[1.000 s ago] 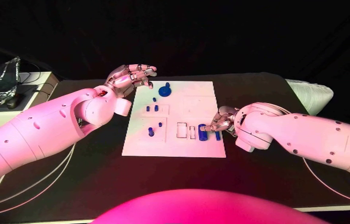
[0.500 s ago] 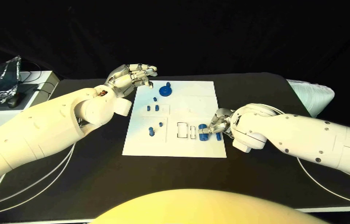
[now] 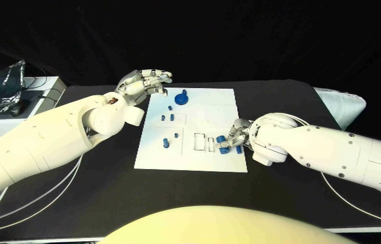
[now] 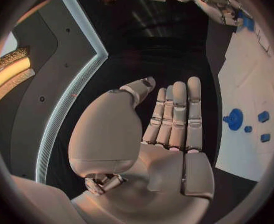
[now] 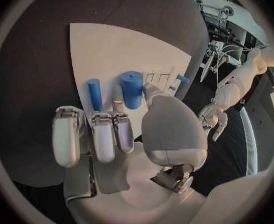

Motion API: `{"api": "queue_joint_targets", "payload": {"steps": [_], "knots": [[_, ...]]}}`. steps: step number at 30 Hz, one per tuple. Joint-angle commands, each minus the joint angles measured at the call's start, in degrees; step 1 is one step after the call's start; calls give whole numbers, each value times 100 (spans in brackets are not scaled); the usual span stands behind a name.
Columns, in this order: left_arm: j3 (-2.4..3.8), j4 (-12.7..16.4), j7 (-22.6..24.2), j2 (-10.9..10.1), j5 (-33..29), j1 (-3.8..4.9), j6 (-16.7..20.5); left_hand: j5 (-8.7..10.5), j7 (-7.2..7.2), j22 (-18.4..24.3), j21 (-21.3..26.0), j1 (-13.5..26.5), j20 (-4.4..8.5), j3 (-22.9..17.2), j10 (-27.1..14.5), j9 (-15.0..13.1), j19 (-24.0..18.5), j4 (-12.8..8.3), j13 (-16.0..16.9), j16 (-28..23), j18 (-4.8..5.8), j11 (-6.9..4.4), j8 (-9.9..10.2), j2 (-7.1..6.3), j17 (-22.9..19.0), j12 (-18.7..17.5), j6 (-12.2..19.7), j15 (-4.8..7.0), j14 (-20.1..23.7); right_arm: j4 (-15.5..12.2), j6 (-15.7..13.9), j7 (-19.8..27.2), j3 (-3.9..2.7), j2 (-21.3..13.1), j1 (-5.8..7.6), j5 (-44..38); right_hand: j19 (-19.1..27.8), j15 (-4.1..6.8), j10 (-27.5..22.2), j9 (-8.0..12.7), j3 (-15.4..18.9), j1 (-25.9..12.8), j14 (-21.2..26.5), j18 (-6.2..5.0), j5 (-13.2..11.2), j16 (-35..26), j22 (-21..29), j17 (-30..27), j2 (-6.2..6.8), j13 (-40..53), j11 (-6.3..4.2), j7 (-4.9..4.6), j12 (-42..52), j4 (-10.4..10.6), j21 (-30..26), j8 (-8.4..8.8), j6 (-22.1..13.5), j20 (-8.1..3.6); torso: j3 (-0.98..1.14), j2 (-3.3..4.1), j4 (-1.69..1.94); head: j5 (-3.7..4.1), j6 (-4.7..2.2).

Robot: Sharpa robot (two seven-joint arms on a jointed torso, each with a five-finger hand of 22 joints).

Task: Assemble the parts on the task board

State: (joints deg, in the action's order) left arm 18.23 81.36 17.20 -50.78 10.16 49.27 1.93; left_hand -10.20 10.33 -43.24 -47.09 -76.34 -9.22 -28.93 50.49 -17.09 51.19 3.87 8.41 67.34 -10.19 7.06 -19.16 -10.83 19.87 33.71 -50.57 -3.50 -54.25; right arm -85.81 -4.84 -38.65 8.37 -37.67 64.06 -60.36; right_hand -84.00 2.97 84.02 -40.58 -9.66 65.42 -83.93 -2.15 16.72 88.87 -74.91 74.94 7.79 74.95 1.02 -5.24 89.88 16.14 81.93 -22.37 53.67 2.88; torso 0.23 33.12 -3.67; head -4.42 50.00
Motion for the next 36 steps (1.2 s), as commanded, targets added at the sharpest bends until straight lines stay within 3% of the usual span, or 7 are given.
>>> {"api": "queue_joint_targets", "payload": {"steps": [1,5,9,16,23,36], "knots": [[4,18,44,-1,8,1,-91,12,9,5,34,-20,2,10,-23,9,20,11,-5,-21,-32,17,-20,-18,5,-20,32,-5,55,7,120,-90,56,-18,-79,-239,-464,44,598,-3,-254,324,-524,70,454,24,-1315,1099,-60,1505,-56,38,12,-37,1,68,-36,-45,-1,1,-9,-21,0],[4,14,39,-8,4,1,-87,12,9,5,34,-20,2,10,-23,9,20,11,-5,-21,-32,17,-20,-18,5,-20,32,-5,55,-80,4,-36,56,-70,-88,-267,-465,59,598,-11,-699,526,-522,71,1053,21,-1317,1094,10,1505,-72,54,12,-91,7,105,-16,-60,5,4,-8,-29,0],[4,8,36,-16,-2,1,-84,12,9,5,34,-20,2,10,-23,9,20,11,-5,-21,-32,17,-20,-18,5,-20,32,-5,55,-216,-152,5,54,-145,-87,-237,-469,66,598,-43,-1118,522,-525,76,1195,23,-1322,1106,90,1505,-81,59,12,-125,29,108,19,-66,4,1,-13,-43,0],[4,-5,26,-22,-12,1,-84,11,10,11,43,-25,1,13,-25,11,23,19,-7,-22,-32,16,-24,-16,6,-19,36,-5,56,-487,-581,31,21,-272,43,286,-472,69,598,-84,-1313,387,-525,78,1119,22,-1326,1108,157,1505,-87,68,12,-109,45,85,67,-69,1,-8,-27,-61,0],[4,-6,9,-22,-17,1,-94,11,10,11,43,-25,1,13,-25,11,23,19,-7,-22,-32,16,-24,-16,6,-19,36,-5,56,-583,-871,61,-8,-234,208,937,-472,72,598,-101,-1367,315,-523,79,1097,19,-1327,1098,183,1505,-89,71,12,-93,49,77,80,-71,-3,6,-11,-50,0],[4,8,-5,-19,-25,1,-105,11,9,18,53,-29,1,19,-25,11,28,29,-10,-23,-32,17,-33,-14,7,-18,33,-5,59,-135,-924,110,-4,373,202,1490,-465,68,598,-125,-1418,170,-516,74,1005,11,-1319,1067,243,1505,-82,62,12,-59,16,79,73,-70,-3,22,-1,-52,0]]}}
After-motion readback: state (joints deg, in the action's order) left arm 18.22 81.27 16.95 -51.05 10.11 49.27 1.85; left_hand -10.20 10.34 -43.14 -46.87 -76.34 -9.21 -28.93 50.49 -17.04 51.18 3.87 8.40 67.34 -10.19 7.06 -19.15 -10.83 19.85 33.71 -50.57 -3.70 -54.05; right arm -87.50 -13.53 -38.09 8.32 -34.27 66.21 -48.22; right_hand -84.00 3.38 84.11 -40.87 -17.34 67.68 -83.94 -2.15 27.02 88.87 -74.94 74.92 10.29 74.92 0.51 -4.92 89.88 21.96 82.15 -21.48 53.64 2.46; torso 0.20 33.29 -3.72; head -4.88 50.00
